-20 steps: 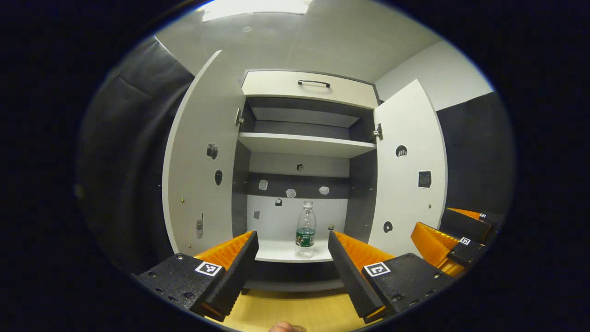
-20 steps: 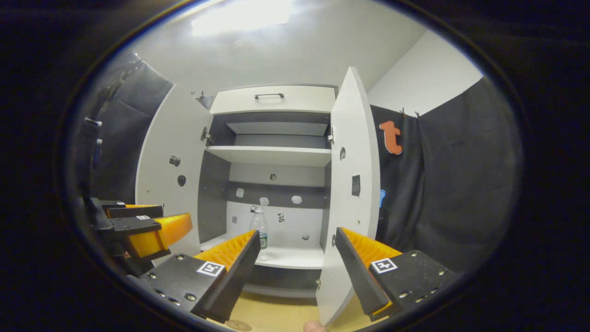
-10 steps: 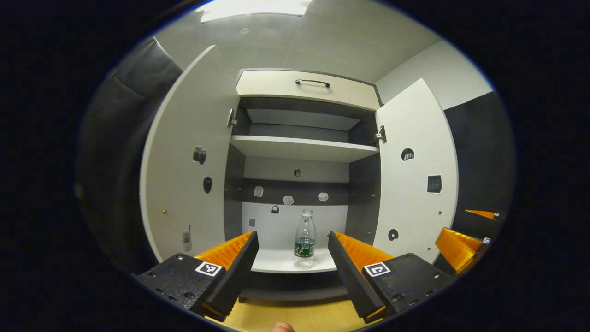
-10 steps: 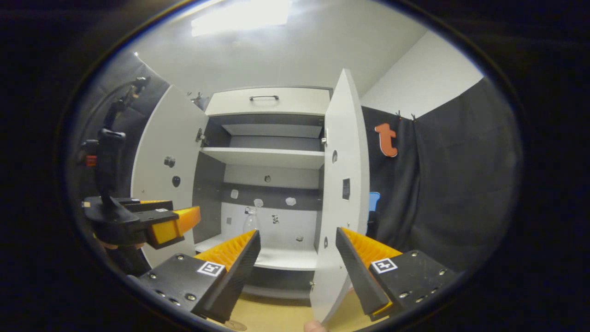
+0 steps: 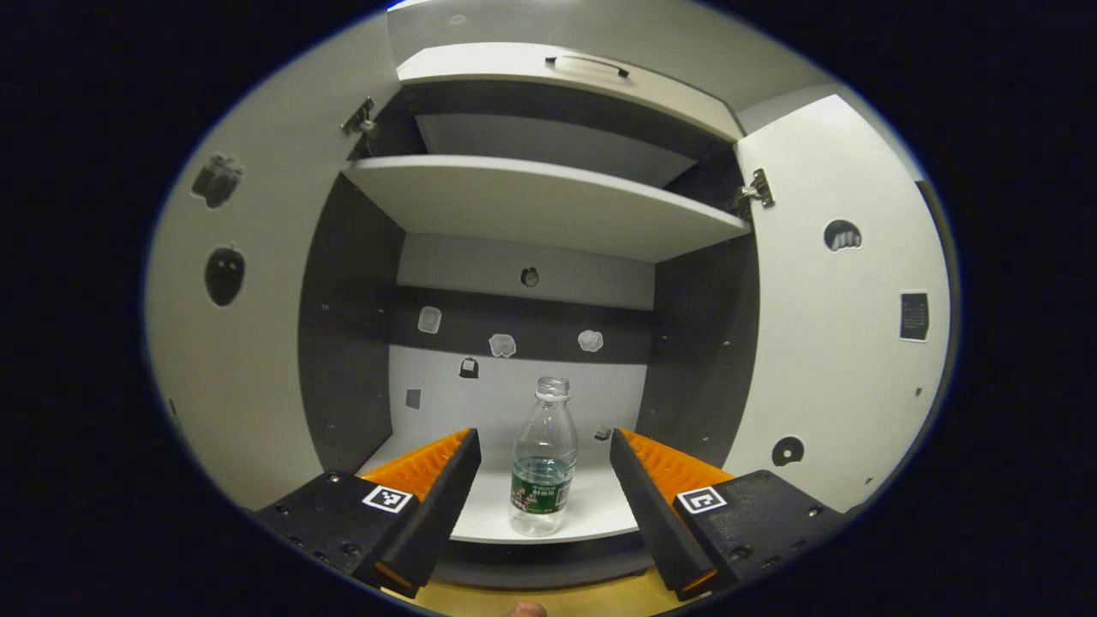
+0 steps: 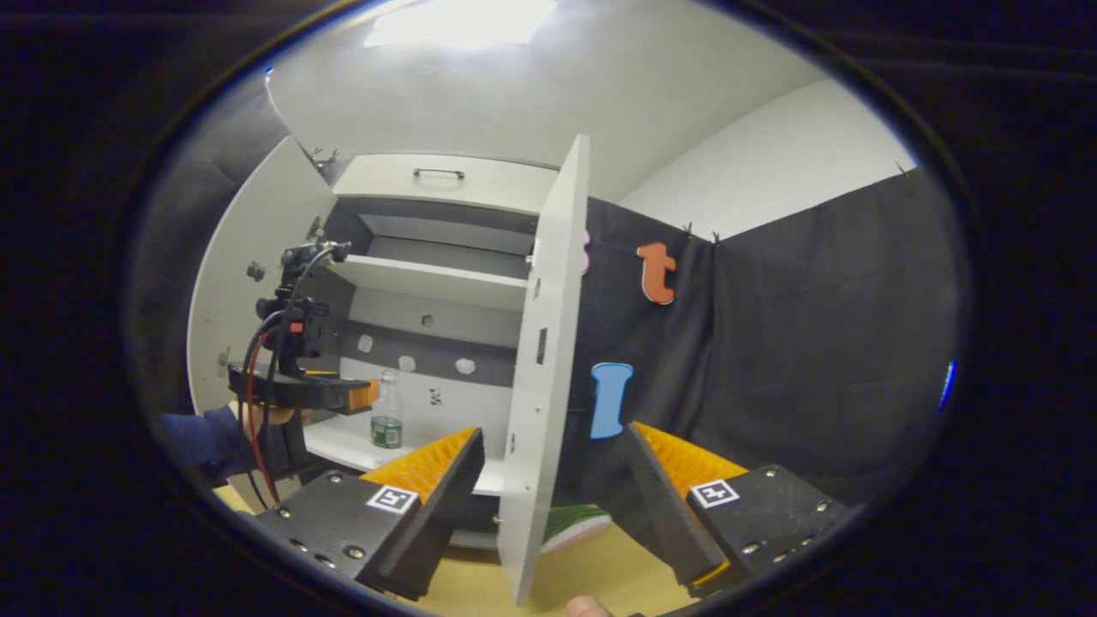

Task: Grasp the bottle in the cabinet with the left hand and place it on the coaster, then close the right door with the right hand and the left door with the left hand.

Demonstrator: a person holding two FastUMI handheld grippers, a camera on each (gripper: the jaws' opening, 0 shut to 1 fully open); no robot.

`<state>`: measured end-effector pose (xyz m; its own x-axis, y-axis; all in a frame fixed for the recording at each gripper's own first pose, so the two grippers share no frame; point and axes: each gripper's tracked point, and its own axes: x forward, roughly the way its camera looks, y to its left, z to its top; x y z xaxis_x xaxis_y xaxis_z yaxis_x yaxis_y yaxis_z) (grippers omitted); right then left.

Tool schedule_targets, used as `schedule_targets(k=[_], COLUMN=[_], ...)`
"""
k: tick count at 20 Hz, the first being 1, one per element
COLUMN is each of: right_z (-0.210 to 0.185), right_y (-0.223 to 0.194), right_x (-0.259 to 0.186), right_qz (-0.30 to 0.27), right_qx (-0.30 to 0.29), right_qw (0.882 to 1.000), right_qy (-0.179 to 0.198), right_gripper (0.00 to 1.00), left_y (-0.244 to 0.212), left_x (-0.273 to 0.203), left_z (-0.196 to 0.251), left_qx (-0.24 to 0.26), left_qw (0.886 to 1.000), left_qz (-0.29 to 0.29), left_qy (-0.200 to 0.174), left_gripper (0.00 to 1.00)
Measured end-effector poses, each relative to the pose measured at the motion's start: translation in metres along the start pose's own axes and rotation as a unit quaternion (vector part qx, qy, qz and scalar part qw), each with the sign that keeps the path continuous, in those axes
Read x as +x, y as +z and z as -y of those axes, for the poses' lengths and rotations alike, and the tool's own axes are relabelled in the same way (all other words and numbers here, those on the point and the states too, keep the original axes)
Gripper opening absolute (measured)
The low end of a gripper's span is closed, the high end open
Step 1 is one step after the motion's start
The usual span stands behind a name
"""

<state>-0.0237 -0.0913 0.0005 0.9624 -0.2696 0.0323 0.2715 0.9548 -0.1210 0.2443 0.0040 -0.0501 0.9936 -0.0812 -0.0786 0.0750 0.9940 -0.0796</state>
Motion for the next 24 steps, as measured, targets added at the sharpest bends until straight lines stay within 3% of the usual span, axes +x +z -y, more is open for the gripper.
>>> schedule_targets(k=[2,5,9,10,13,17,24], right_z=[0.018,0.035,0.039,0.038,0.035,0.032,0.032], right_y=[-0.004,-0.013,-0.019,-0.021,-0.027,-0.027,-0.025], right_x=[0.001,0.005,0.011,0.013,0.015,0.019,0.013], right_qz=[-0.001,-0.012,-0.014,-0.014,-0.021,-0.017,-0.018], right_qx=[-0.007,-0.01,-0.005,-0.002,-0.001,0.004,0.007], right_qw=[1.0,0.998,0.998,0.998,0.998,0.999,1.0], right_qy=[-0.028,-0.057,-0.065,-0.063,-0.056,-0.045,-0.021], right_gripper=[0.95,1.0,1.0,0.96,0.96,1.0,0.96], left_y=[-0.007,-0.013,-0.024,-0.027,-0.028,-0.025,-0.022], left_x=[0.028,0.06,0.089,0.094,0.099,0.081,0.0], left_z=[-0.002,0.0,-0.001,-0.004,-0.004,-0.003,0.01], left_qx=[0.003,0.014,0.037,0.043,0.052,0.041,0.025], left_qw=[1.0,1.0,0.999,0.998,0.997,0.997,0.994], left_qz=[-0.009,-0.017,-0.034,-0.039,-0.048,-0.055,-0.045], left_qy=[0.003,-0.001,-0.003,-0.003,-0.008,-0.029,-0.093], left_gripper=[0.96,0.96,0.96,0.96,0.76,0.71,0.7])
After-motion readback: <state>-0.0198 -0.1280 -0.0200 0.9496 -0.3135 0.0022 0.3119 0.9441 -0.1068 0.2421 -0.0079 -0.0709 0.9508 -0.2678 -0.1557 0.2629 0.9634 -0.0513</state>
